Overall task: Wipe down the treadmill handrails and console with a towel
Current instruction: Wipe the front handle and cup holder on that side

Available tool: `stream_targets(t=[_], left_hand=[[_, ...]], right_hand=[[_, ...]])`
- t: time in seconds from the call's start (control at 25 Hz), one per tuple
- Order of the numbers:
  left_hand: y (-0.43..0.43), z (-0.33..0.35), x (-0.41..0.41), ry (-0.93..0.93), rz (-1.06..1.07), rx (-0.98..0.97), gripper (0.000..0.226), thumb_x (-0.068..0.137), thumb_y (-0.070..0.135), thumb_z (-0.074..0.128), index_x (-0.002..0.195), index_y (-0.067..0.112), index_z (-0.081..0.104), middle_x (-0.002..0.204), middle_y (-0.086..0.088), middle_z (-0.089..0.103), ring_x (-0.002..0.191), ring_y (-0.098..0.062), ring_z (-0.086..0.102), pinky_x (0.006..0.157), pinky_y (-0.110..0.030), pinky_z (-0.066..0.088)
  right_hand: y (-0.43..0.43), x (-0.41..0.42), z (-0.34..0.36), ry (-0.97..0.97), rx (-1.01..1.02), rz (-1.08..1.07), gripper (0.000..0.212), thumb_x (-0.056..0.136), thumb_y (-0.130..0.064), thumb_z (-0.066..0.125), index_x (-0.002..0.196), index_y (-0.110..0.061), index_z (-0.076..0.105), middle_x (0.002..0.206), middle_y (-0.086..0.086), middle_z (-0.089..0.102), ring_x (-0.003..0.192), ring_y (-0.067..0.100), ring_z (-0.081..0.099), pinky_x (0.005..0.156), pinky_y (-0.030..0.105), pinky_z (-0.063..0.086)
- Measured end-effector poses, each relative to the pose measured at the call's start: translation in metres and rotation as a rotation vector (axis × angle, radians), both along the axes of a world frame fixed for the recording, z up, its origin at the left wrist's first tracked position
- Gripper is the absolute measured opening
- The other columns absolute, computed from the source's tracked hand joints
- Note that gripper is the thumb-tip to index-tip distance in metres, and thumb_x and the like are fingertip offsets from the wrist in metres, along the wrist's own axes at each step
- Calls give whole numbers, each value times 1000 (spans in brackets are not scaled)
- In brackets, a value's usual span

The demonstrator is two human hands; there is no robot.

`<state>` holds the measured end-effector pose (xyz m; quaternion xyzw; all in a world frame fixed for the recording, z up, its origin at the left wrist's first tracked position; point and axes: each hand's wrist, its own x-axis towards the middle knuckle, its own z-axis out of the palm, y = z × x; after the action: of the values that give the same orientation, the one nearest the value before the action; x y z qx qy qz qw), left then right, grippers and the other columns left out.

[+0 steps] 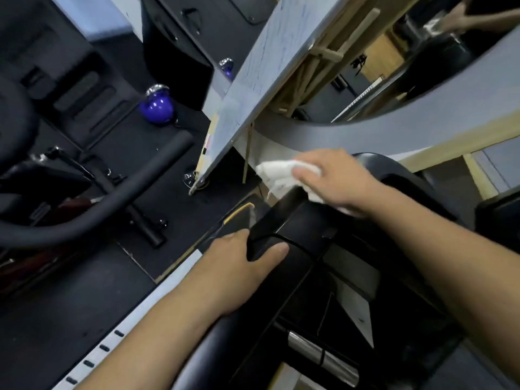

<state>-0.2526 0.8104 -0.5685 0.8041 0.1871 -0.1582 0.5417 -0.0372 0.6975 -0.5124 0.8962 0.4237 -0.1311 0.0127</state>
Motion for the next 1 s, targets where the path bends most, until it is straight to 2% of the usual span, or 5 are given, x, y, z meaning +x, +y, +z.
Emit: stream_targets(t=[0.12,0.24,0.44,0.76,1.0], left_hand=[[-1,8,-2,-134,19,99,57,87,65,51,126,23,59,128,5,62,119,-11,54,94,-21,39],[-4,11,-3,-245,-59,268,71,88,70,37,140,24,49,141,6,55,129,-13,50,106,-27,39],[-32,31,21,-212,-126,389,60,96,63,21,134,21,41,132,-2,54,121,-23,52,98,-38,43],[-42,31,66,-131,-219,398,69,96,65,26,147,17,23,144,-6,43,125,-29,48,100,-39,41],[-43,30,67,-144,-195,393,67,98,62,27,149,18,23,150,-3,40,130,-28,46,102,-37,38]], right_hand=[[0,49,5,-69,-8,-330,28,92,-42,46,105,-25,65,110,5,67,106,31,58,82,38,47],[7,13,8,-92,-127,-158,29,93,-42,42,100,-26,66,106,6,67,102,31,58,75,34,42],[-34,-35,13,34,273,175,28,94,-38,47,102,-21,68,102,-6,70,99,18,60,88,34,44],[-114,106,13,-215,101,-814,39,95,-36,33,113,-16,62,122,19,62,110,40,55,87,41,43],[-45,18,2,-258,295,-205,34,91,-33,40,100,-21,71,109,-3,71,104,24,58,96,38,41]])
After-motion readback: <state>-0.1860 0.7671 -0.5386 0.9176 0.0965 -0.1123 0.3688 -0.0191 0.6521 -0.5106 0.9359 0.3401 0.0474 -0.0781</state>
